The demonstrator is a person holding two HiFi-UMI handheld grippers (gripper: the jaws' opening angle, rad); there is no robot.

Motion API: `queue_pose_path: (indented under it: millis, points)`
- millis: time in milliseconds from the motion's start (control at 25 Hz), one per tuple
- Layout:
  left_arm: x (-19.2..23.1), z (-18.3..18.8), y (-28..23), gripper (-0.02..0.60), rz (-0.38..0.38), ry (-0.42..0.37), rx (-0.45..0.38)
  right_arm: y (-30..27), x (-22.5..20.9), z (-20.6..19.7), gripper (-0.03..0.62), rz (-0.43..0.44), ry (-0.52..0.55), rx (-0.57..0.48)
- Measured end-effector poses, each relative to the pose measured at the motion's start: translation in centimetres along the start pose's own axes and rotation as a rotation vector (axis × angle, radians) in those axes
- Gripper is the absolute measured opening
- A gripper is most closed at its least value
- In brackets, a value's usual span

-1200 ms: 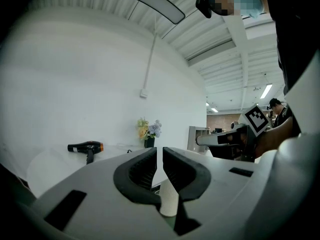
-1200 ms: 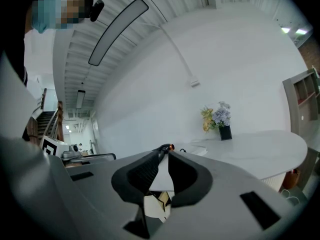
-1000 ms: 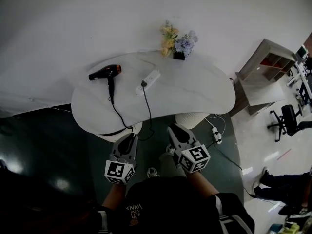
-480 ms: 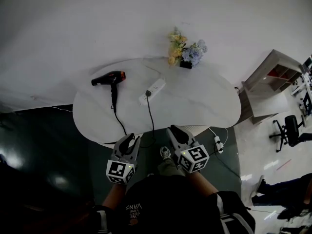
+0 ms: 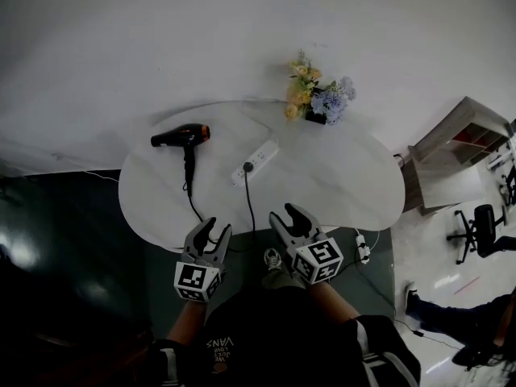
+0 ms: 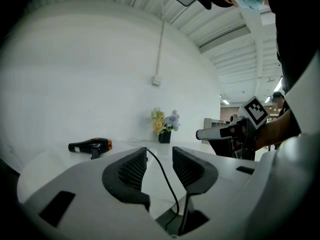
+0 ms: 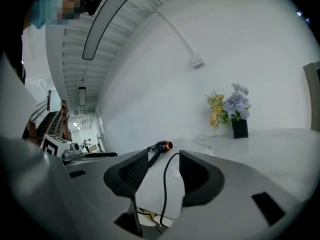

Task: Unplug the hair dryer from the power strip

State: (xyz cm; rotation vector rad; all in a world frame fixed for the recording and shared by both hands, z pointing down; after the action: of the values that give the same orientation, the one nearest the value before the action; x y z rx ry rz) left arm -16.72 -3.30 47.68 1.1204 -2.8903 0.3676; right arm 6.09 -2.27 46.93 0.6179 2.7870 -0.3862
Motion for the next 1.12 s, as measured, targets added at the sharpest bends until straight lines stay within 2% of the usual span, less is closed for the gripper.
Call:
queue_pose_path:
  millis: [320,640,840,960,1120]
  points:
    - [1.5,-0.4,-3.9,0.186,0.044,0.007,0.041,-4.2,-3.5,0.1,0.206,0.047,0.014,0.052]
    - [3.4,-1.8,-7.5,0.201,0.095,-0.027,0.113,-8.3,-6.8,-0.1,0.213,0.103,0.073,0.127]
    - [4.8,-3.3,-9.6,0.207,0.120,-0.105,0.160,-10.6,-9.0,-0.7,0.213,0.128,0.108,0.176]
    - [5.0,-4.1,-11.0,0.250,0.105,-0.160,0.176,-11.9,-10.0,-1.1,0.213,0.155,0.116,0.202]
    - [5.2,-5.1,-12.9,0.265,0.100,-0.177,0.207,-13.5,-11.0,-1.6,0.212,0.195,0.128,0.222]
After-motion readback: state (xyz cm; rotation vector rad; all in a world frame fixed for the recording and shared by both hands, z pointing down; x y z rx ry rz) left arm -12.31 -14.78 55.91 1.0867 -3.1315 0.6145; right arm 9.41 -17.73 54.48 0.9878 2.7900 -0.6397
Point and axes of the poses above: the fingertips, and each gripper's own axes: y backward along the fingers, x to its left, z out of its top, the point moved 8 cm from there along y, backward along the fingers
